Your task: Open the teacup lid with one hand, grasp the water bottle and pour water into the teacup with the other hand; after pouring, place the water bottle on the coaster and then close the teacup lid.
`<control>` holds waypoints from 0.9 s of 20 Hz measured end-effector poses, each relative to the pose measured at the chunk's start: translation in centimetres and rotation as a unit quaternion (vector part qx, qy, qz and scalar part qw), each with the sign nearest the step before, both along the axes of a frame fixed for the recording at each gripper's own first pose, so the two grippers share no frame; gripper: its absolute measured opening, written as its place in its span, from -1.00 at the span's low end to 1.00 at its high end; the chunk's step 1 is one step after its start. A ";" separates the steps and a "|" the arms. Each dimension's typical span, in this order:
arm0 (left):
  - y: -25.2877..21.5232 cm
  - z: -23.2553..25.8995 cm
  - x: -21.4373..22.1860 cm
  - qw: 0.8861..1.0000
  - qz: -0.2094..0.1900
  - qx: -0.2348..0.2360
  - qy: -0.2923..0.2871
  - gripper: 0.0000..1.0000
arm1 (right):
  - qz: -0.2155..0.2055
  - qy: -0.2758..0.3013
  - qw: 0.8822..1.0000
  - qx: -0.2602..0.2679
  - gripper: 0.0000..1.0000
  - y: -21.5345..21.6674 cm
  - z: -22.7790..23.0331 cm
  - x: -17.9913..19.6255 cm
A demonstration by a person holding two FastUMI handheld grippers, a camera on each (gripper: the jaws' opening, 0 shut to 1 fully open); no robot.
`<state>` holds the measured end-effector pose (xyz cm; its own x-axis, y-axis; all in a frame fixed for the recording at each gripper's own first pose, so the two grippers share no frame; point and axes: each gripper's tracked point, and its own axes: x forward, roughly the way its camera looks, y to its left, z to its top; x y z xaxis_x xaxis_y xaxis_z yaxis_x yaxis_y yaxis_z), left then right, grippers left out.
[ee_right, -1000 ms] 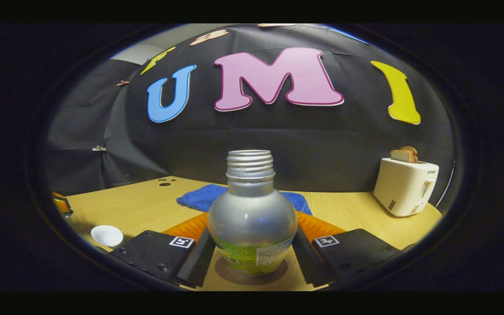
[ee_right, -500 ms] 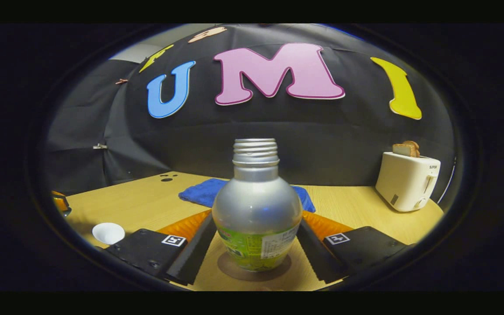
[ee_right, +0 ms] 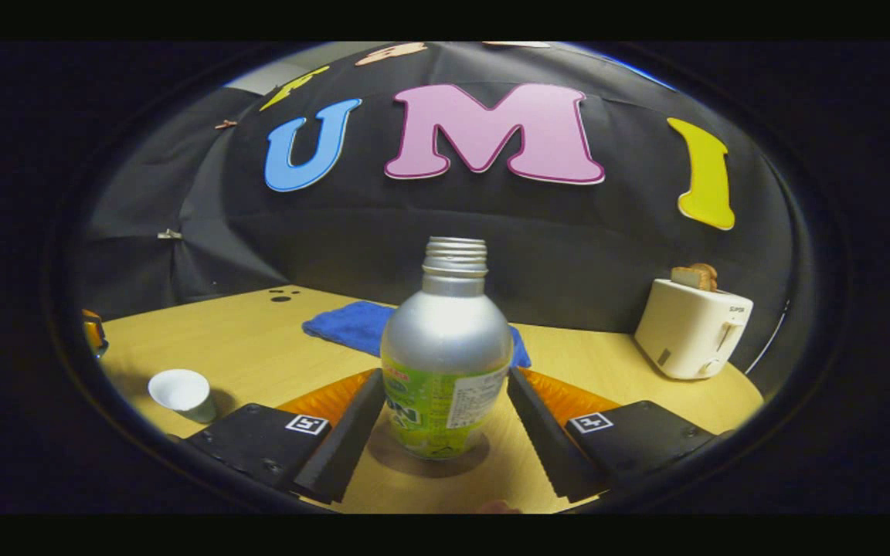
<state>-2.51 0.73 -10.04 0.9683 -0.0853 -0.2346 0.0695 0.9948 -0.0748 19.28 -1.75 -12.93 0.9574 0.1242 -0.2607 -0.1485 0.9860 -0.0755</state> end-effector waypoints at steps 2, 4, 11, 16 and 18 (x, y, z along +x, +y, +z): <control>-0.3 0.0 -0.2 1.000 -0.001 -0.002 -0.001 -0.44 | 0.015 0.009 1.000 -0.001 0.94 0.8 -0.3 -1.3; -0.6 0.1 0.0 1.000 -0.004 -0.011 -0.002 -0.44 | 0.019 0.007 1.000 -0.004 0.94 1.2 -0.4 -2.8; -2.7 0.3 1.5 1.000 -0.019 -0.023 -0.007 -0.44 | -0.027 0.022 0.999 0.038 0.95 0.6 0.0 -7.0; -3.6 0.2 4.8 0.999 -0.032 -0.026 -0.010 -0.44 | -0.054 -0.017 0.996 0.061 0.95 -0.8 3.7 -10.9; -4.2 -1.0 6.2 0.999 -0.038 -0.029 0.002 -0.44 | -0.063 -0.041 0.996 0.052 0.95 -1.5 5.2 -12.5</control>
<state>3.68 -3.47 -11.04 0.9577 -0.1717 -0.2310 0.1436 0.9806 -0.1335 6.76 -3.25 -7.72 0.9847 0.0231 -0.1725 -0.0198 0.9996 0.0212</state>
